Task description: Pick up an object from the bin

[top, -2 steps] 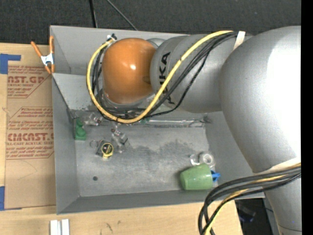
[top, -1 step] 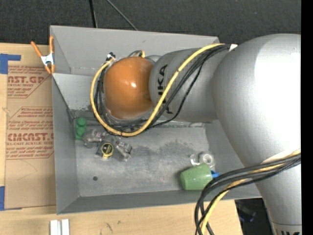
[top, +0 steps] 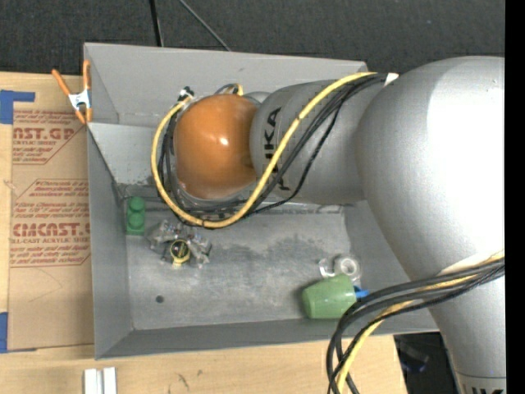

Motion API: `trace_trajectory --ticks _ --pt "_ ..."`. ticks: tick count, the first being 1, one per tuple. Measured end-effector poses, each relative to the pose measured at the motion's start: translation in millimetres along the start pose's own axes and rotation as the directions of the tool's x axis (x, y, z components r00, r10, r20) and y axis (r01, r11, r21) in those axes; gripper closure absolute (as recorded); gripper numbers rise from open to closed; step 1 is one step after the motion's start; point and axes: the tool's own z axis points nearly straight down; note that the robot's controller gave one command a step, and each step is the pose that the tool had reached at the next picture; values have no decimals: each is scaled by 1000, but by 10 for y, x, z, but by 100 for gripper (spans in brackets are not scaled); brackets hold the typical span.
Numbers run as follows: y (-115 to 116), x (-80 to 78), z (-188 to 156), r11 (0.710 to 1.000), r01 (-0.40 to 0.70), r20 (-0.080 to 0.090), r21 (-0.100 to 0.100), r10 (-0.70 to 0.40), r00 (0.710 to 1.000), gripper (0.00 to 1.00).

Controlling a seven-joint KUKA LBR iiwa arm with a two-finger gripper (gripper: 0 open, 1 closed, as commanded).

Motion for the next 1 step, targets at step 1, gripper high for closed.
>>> trace_trajectory --ticks 1 --pt "249 72 -1547 1000 9 5 7 -9 1000 100"
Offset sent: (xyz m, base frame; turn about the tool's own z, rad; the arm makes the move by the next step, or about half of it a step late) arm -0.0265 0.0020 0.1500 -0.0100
